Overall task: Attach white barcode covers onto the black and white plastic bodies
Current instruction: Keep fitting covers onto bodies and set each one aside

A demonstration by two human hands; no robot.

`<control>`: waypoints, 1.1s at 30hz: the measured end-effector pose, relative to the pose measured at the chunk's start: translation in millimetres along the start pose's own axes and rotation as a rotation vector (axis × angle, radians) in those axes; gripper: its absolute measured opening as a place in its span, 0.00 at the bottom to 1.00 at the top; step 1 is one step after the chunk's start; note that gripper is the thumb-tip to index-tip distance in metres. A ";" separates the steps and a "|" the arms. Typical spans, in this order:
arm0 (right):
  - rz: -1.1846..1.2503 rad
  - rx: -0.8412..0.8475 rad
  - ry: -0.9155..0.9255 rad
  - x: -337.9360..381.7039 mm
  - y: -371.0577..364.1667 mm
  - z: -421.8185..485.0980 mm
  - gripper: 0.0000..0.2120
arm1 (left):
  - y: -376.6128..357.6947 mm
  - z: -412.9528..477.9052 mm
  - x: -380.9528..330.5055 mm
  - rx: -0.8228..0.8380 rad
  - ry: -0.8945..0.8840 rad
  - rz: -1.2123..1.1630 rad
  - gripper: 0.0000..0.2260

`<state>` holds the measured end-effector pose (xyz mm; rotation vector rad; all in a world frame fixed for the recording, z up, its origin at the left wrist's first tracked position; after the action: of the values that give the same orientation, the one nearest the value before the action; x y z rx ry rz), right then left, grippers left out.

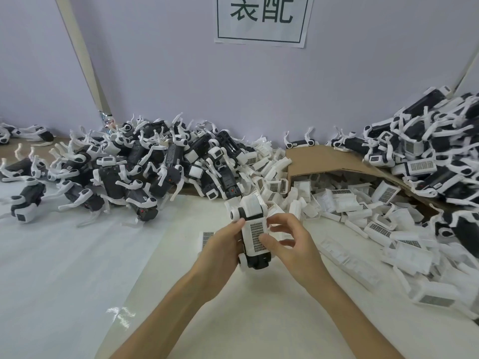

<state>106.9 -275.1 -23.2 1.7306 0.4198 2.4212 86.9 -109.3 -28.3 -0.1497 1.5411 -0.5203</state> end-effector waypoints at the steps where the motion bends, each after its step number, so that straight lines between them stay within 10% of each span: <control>1: 0.000 0.013 -0.009 0.5 0.4 0.1 0.19 | -0.8 -0.3 0.7 0.021 -0.010 0.023 0.21; 25: 0.004 0.132 0.007 2.4 -11.2 -10.3 0.17 | -5.5 -5.3 0.1 -0.072 -0.057 0.150 0.20; 30: 0.068 -0.090 -0.007 4.4 6.2 -2.4 0.18 | -4.2 -5.8 -7.8 -0.122 0.112 0.160 0.27; 33: 0.149 0.092 -0.027 8.1 18.0 1.8 0.22 | -6.1 -8.2 -8.1 0.008 0.183 0.375 0.26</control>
<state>106.9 -289.8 -9.9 1.8939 0.4194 2.5132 77.9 -109.4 -18.7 0.1969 1.6954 -0.2464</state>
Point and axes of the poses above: each hand's wrist, its own z-axis towards the middle knuckle, its own y-axis out of the back of the hand, x = y × z, the point moved 1 cm from there along z, towards the middle knuckle, and after that the axes turned 1 degree about -y, right-handed, at the moved point
